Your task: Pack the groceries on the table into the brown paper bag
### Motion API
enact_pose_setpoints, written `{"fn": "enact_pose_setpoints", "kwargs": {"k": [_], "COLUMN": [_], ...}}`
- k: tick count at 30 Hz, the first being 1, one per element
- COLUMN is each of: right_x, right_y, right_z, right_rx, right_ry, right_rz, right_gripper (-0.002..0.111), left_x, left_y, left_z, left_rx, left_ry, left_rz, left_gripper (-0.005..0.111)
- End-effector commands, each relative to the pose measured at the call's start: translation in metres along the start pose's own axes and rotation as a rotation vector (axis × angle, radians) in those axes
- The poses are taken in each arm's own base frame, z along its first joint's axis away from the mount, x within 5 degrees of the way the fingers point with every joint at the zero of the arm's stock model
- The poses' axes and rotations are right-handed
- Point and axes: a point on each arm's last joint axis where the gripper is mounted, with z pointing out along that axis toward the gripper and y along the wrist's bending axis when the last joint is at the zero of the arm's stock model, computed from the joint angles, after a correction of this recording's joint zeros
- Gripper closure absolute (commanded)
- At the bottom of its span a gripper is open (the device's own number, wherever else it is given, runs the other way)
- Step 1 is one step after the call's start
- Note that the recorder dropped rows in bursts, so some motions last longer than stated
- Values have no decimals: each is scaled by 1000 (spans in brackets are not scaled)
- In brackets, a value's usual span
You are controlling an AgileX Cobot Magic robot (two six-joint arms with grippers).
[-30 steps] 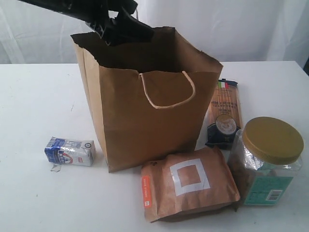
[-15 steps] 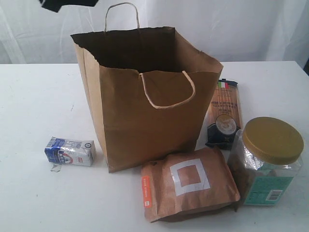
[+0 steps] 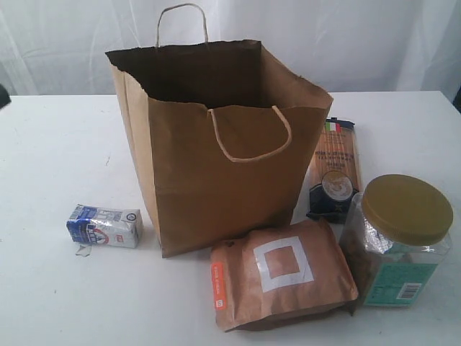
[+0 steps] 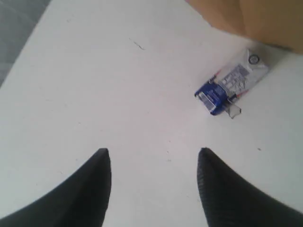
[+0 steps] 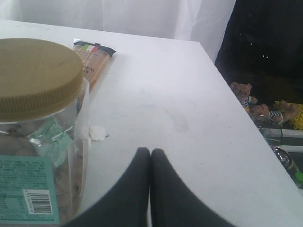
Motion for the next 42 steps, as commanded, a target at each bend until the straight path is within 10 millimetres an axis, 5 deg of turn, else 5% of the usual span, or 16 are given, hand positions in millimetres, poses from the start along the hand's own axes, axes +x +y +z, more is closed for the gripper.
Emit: {"fn": "enact_pose_setpoints", "kwargs": {"k": [1,8,22,27,30,35,42], "right_x": [0,0,-1,-7,-24,-46,-68], "right_y": [0,0,0,-6,-3,-5,-10], "right_z": [0,0,0,-1,-4,-13,-32], "right_rx": [1,1,1,75,57,-44,-97], "right_ry": [-6,-6,-10,-74,-272,-543,-869], "right_rz": [3,3,3,-309,-151,387,482], "right_gripper": [108,108,108,108,108,108,108], "left_x": [20,44,41,39,39,39,37], "left_y": [-20,-43,-55,-57,-58,-58,-60], "left_z": [35,64,66,65,65,65,65], "left_rx": [62,128,229,260,269,269,292], "left_ry": [95,233,206,198,195,195,180], "left_rz": [-48,-214,-349,-368,-373,-373,-388], "left_gripper": [49,49,49,49,53,71,101]}}
